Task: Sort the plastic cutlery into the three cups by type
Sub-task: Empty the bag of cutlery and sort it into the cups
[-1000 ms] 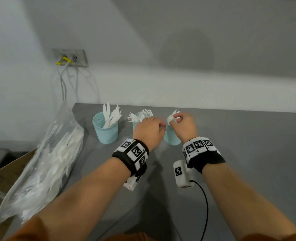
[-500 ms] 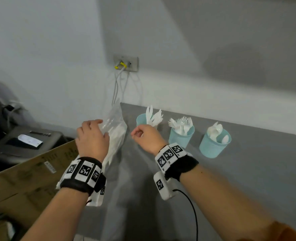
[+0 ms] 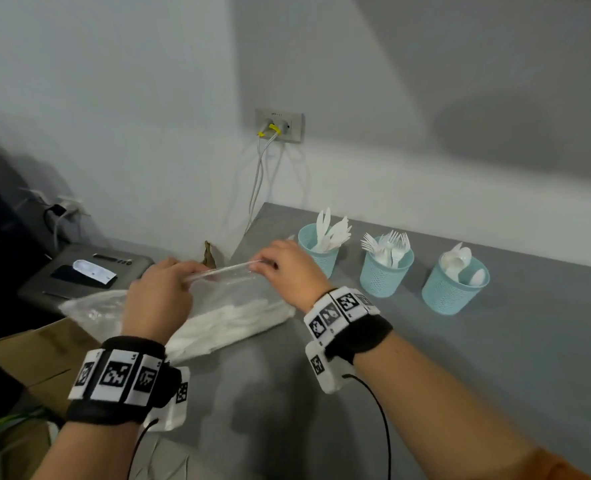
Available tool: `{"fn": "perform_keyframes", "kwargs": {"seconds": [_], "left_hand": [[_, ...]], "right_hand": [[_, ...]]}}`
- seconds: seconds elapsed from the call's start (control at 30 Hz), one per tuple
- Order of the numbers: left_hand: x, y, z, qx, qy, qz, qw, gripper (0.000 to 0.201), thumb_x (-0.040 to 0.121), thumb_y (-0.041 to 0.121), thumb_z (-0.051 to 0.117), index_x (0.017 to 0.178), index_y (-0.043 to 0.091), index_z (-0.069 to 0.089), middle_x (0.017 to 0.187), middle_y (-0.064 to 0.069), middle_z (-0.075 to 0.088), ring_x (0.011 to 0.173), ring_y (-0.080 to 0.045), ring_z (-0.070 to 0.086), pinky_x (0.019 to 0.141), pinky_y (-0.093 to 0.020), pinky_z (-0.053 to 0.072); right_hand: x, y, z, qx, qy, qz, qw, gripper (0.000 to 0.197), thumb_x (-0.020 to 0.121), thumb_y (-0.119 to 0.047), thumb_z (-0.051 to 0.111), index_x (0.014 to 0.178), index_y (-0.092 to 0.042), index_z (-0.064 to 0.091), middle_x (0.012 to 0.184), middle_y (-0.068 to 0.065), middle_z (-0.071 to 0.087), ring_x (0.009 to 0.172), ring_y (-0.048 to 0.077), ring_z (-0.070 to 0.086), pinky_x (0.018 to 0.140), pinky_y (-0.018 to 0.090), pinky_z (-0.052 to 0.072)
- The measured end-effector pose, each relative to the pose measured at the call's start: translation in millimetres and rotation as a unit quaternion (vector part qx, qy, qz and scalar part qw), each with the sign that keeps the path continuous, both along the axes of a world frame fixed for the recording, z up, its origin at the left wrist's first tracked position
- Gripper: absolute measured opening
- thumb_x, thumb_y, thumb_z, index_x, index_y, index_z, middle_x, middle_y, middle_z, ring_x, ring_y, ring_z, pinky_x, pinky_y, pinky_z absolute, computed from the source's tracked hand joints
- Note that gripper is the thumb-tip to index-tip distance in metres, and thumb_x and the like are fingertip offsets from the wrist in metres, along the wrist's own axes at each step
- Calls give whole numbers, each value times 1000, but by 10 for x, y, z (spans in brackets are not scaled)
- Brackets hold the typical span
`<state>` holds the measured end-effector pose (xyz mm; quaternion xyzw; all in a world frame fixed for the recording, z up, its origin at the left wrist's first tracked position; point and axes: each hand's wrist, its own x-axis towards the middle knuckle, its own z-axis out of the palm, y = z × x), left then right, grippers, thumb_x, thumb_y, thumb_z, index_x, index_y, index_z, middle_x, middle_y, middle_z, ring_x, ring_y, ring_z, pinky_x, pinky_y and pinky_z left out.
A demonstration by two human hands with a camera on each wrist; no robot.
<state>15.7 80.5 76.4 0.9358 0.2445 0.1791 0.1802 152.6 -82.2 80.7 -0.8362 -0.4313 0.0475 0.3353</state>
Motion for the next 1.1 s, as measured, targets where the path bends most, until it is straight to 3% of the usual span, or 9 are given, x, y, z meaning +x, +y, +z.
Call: {"fn": "perform_keyframes", "kwargs": {"seconds": [0.17,0.33,0.43,0.5,0.6,0.7,0.83,0.97,1.1], "left_hand": [[-69,44,225,46,-74,-66,994,13,87,27,65,96,35,71,86,7,65,79,-20,64,72,-40,51],[171,-160,282,-48,-72,-73,993,13,86,39,65,90,29,72,86,8,64,85,-16,59,77,-35,46],[310,-340,160,-81,-54,-65,993,27,77,51,69,79,24,69,81,6,61,79,-14,57,69,-30,42],[347,-424,58,-94,-32,-63,993,36,74,56,69,74,20,65,75,4,59,73,-15,57,65,-29,42],[328,-511,-40,-152,-31,-83,984,29,79,47,70,80,18,65,76,3,63,73,-12,58,64,-27,43],[303,-532,-57,-211,-73,-124,967,10,85,27,69,94,24,70,94,2,67,83,-8,58,76,-23,44],[328,-491,-59,-299,-137,-168,929,29,89,12,64,105,36,67,98,6,67,91,-7,61,90,-31,50],[403,-526,-23,-400,-193,-127,887,22,85,12,68,100,29,68,90,0,71,84,-13,66,86,-36,55],[445,-547,-36,-422,-195,-46,884,6,81,23,74,87,22,71,85,-4,73,82,-17,69,80,-34,58]], "right_hand": [[16,-727,56,121,1,-156,980,17,88,-25,65,96,-13,75,80,-3,56,83,13,50,72,15,33],[65,-1525,111,128,-18,-279,951,13,86,-23,67,95,-17,75,82,-2,60,82,15,55,72,11,37],[109,-1783,20,101,-17,-326,940,14,87,-22,66,94,-13,75,76,-10,55,84,19,53,81,24,42],[157,-1869,-85,67,-23,-365,928,15,88,-24,65,95,-15,74,85,-4,60,92,27,54,90,39,44],[134,-1830,-170,18,-40,-413,910,17,88,-24,61,100,-19,73,107,9,63,106,35,49,95,37,36],[-5,-1514,-97,8,-59,-370,927,25,86,-15,58,107,-21,70,112,7,60,109,30,45,96,30,30],[-189,-869,-7,1,-59,-237,970,25,87,-24,59,110,-24,68,111,2,63,109,26,47,98,34,35],[-310,-417,133,5,-82,-175,981,25,91,-35,56,113,-27,65,104,-7,67,105,20,49,93,35,36],[-267,-267,204,-4,-90,-176,980,26,92,-42,53,108,-28,69,99,-6,69,105,19,51,93,34,30]]}}
